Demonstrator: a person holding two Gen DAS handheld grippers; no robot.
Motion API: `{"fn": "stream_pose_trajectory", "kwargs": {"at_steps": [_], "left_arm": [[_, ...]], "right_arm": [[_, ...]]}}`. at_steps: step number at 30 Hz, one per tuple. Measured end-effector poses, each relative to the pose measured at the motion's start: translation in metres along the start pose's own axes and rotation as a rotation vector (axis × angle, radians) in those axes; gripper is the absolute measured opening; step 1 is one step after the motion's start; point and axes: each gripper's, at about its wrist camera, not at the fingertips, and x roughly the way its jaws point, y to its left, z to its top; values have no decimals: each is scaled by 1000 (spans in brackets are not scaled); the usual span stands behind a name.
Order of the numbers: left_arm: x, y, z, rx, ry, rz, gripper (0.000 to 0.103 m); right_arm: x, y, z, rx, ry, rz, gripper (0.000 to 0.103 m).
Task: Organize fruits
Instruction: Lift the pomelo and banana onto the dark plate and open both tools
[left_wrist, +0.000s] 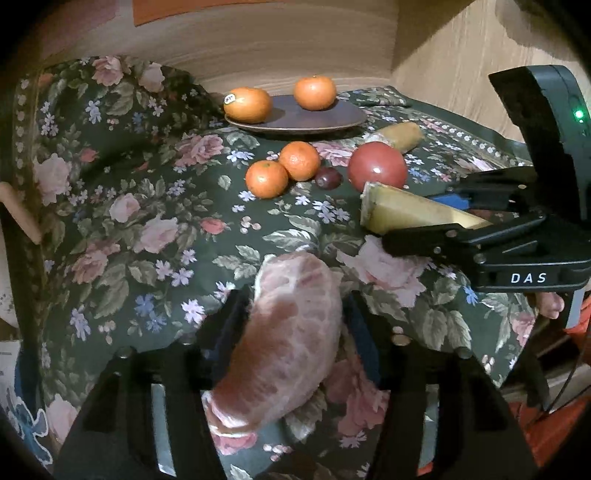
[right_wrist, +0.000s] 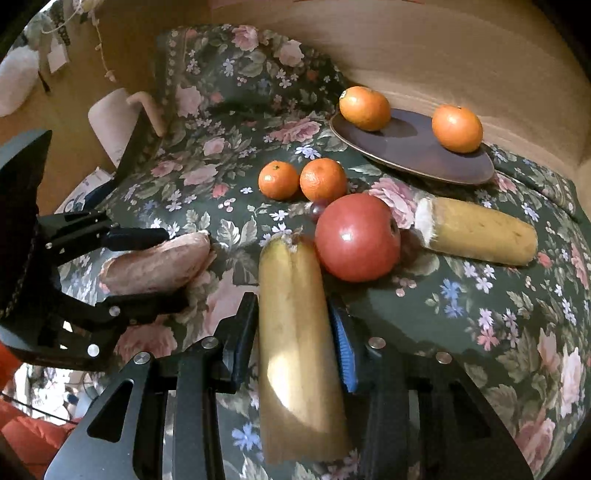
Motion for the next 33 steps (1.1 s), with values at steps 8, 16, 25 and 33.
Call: {"fn": "stream_pose_trajectory", "kwargs": {"at_steps": [8,16,25,33], "left_arm": [[-8,2,7,-24,-27,21,44],[-30,8,31,-53,-124,45,44],[-50,9,70,-54,-241,49,44],[-41,11,110,-38,-291,51,44]], "right_arm": [[-18,0,0,10,-62,11,31],[-48,-4,10,19,-165,-16,31],[-74,-25,38,59,-268,-90,31],[-83,-51,67,81,-326,-156,31]]}}
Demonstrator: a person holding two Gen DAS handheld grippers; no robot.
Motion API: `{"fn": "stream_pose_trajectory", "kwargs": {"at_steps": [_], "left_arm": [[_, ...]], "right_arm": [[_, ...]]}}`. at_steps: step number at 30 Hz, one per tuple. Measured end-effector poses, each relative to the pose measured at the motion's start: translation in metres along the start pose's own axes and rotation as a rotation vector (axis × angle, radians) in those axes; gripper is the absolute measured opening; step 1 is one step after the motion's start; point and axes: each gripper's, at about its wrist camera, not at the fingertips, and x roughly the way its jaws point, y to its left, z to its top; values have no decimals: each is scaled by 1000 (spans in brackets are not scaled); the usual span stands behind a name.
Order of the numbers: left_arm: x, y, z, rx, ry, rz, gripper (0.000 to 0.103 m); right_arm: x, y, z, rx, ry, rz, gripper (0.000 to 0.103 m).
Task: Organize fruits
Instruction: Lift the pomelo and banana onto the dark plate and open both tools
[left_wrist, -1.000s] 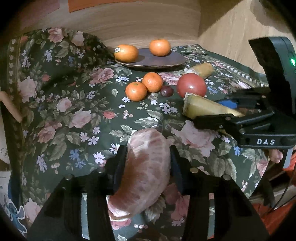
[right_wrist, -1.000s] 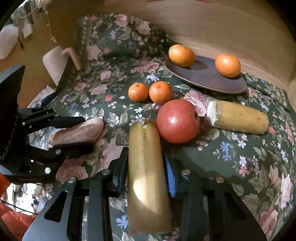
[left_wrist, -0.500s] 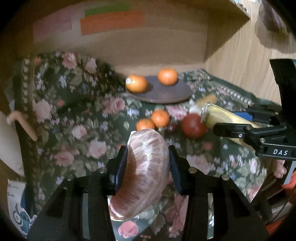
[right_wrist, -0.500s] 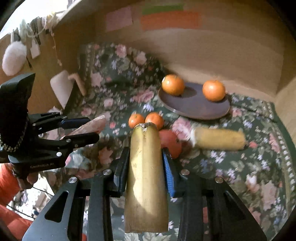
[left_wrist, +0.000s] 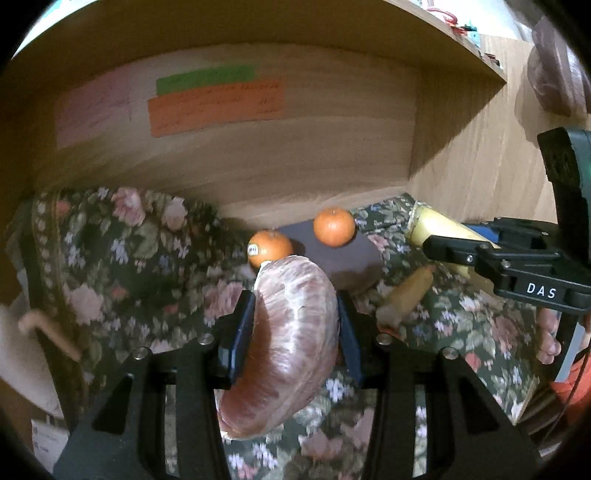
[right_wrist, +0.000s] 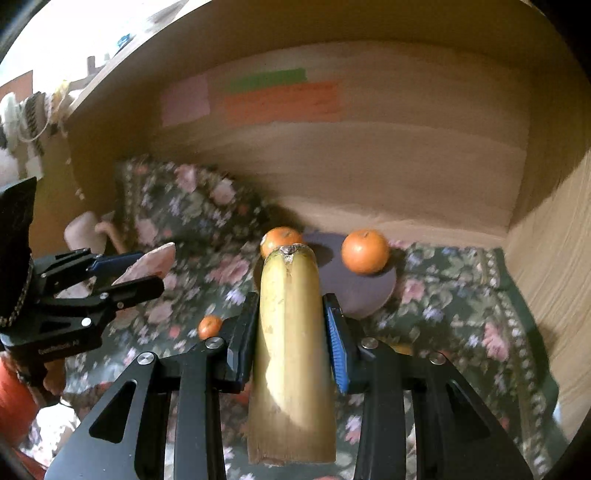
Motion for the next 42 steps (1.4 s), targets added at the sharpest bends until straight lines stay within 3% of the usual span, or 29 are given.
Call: {"fn": "stream_pose_trajectory", "kwargs": {"at_steps": [12,21,26,31,42], "left_arm": [[55,6,38,-9,12,-5,44],[110,18,59,-30,59,-19,43],[129,16,68,-21,61,-36,36],[148,10,69,19,80,-35,36],[160,27,63,-17,107,6,36]], "right_arm": [[43,-24,38,-4,0,-38,31],[94,-36,52,-15,70,-37,31],[126,-40,55,-26,130,-33,31],[152,-40,52,-40,190,-35,31],[171,-36,53,-60,232,-27,31]]}}
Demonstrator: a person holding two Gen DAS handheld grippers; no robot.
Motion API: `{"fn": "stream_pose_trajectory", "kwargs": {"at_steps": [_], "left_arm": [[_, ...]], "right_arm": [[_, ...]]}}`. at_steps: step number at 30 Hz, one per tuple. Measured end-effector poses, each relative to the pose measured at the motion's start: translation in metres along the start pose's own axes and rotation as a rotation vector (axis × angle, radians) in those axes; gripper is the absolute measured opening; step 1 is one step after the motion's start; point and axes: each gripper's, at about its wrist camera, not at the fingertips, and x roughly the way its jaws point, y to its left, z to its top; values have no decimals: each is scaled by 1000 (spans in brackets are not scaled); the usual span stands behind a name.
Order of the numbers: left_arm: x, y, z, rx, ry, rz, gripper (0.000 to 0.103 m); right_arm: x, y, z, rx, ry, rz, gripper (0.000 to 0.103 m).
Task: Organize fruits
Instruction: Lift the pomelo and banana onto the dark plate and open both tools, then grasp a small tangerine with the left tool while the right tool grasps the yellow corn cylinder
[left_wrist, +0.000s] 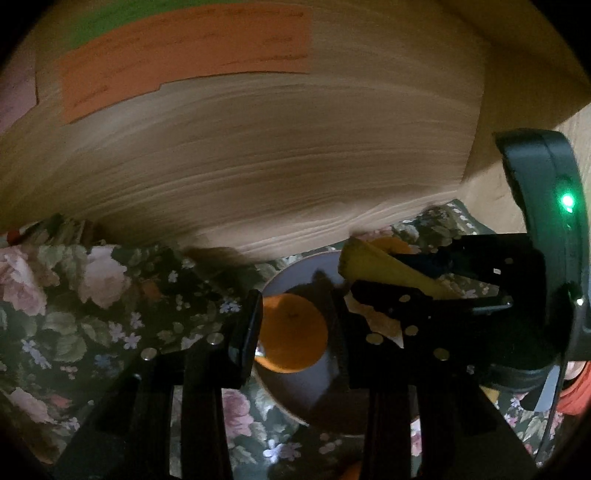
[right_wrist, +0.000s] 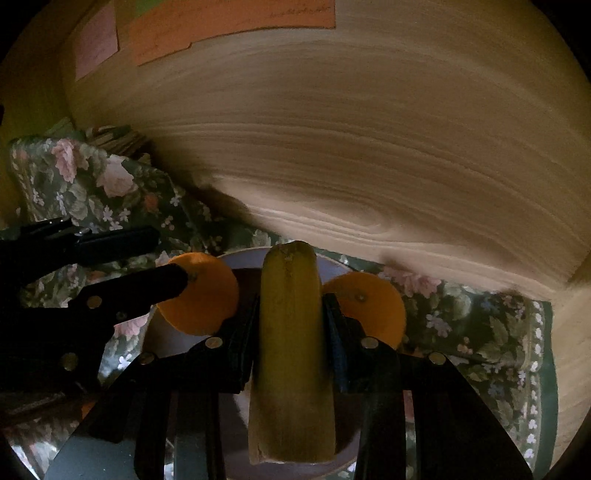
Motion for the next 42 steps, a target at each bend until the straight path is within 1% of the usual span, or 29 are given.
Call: {"fn": "stream_pose_trajectory", "kwargs": {"at_steps": [3,5,8,9,11,12,13,17,19,21,25,27,31,34,36,37,38,42], "left_arm": [[-5,7,-4,-4,3,12,37],[-6,10,-7,-6,5,21,45],[-9,14,-10,-7,8,32,48],[-10,15,-11,-7,9,33,48],[-14,15,-12,-10,11,29,50],[-16,15,-13,-12,10,26,51],[-20,15,-14,-12,8,25,53],[-33,11,-19,-1,-11,21,59],[-43,9,-24,5,-17,20,61],[-50,5,-29,6,-16,10,62],[-66,2,-45,13,-11,-7,65],[-71,1,-54,15,1,-15,65],[-80,-1,-76,20,38,-27,66],[-81,2,-95,19,72,-27,70],[-82,4,-104,20,90,-27,71],[-82,3,-109,22,100,-28,71],[-82,4,-114,25,107,-29,71],[-81,4,-129,33,134,-32,71]], "right_arm": [[2,6,1,-28,-1,-25,31],[3,7,3,-38,2,-25,31],[1,9,2,-47,0,-52,31],[0,9,2,-48,7,-52,33],[-4,7,1,-33,11,-49,39],[-8,7,0,-25,6,-48,45],[-14,6,-1,-21,-3,-47,47],[-40,9,-11,-15,-35,-55,49],[-55,9,-19,3,-47,-41,56],[-69,10,-29,23,-61,-30,60],[-89,15,-55,39,-63,-38,65],[-92,19,-69,43,-51,-47,67],[-85,26,-94,47,-5,-48,69],[-76,29,-104,46,29,-71,69],[-71,26,-109,46,56,-90,70],[-71,27,-111,37,46,-118,74],[-70,28,-112,35,52,-127,75],[-69,31,-114,12,45,-158,75]]}}
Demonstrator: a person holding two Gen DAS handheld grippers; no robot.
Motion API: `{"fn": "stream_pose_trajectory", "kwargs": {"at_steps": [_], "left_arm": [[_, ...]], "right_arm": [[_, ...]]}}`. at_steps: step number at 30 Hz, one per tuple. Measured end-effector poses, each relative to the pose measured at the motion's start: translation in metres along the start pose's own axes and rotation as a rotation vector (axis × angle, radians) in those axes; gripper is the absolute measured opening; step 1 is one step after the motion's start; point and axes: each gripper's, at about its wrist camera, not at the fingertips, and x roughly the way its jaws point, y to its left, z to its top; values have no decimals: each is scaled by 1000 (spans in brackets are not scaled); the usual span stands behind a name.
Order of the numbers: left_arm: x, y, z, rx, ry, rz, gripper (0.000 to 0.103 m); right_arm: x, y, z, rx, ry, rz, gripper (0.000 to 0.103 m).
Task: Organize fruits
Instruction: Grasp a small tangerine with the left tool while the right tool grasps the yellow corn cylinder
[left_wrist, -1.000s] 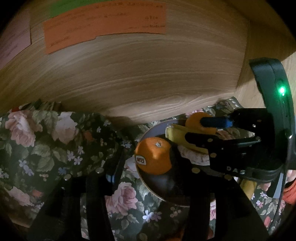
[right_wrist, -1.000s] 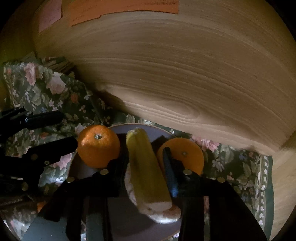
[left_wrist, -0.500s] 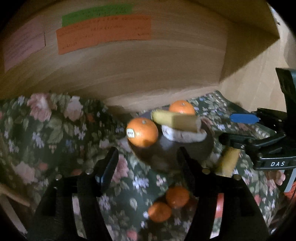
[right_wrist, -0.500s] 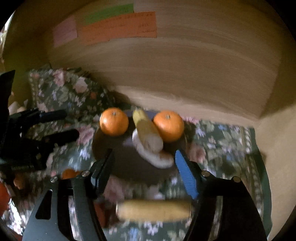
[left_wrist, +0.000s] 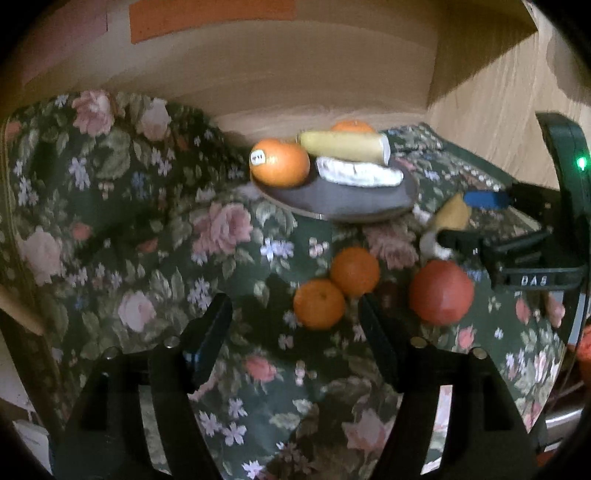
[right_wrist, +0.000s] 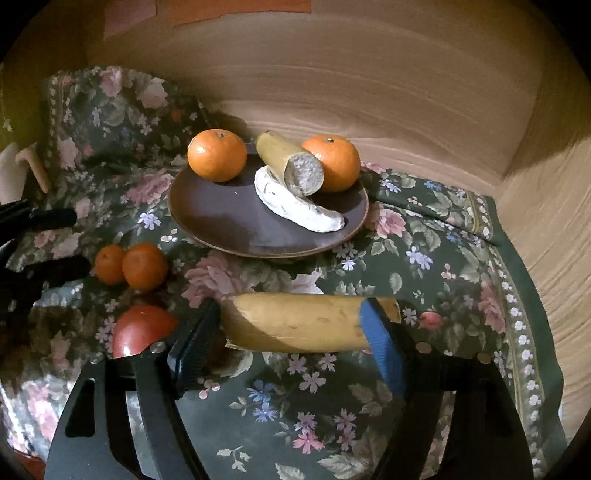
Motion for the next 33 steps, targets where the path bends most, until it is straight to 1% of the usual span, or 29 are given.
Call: {"fn": "stream_pose_trajectory", "kwargs": {"at_steps": [5,7,9,11,12,13,14,16,18,21,23,26,29,31,32,33], "left_arm": [[10,-2,-5,0,34,-17,71],[12,-2,-4,-1,35,-24,70],[14,-2,-3,-1,40,-41,63],[17,-3,-1,7,48,-55,54],[19,-4,0,11,51,-60,53],[22,-5,1,15,56,-64,49],[24,-5,1,17,58,-67,43],[28,-5,1,15,64,-89,38],[30,-5,2,8,62,-103,35],[30,-6,2,11,52,-105,34],[28,-5,2,7,45,-103,34],[21,-1,3,-3,16,-86,34],[12,3,2,-14,-7,-84,34],[7,4,0,-6,-23,-64,34],[4,4,-2,1,-32,-53,34],[1,4,-3,5,-37,-48,34]], "right_arm": [[-9,-7,-10,12,14,10,74],[-13,-15,-17,31,28,2,66],[-17,-26,-26,53,45,-18,65],[-21,-37,-33,72,55,-50,65],[-23,-43,-36,87,62,-65,65],[-24,-48,-39,100,67,-75,64],[-26,-55,-41,118,73,-82,63],[-30,-65,-42,149,79,-79,58],[-40,-69,-41,171,59,-65,58],[-54,-73,-31,195,8,-44,58],[-58,-74,-21,206,-19,-52,58],[-44,-79,-8,235,-21,-57,58],[-14,-95,-2,303,39,-40,58],[4,-104,-3,344,84,-33,58],[10,-107,-4,355,93,-22,58],[15,-108,-5,368,101,-12,62]]}}
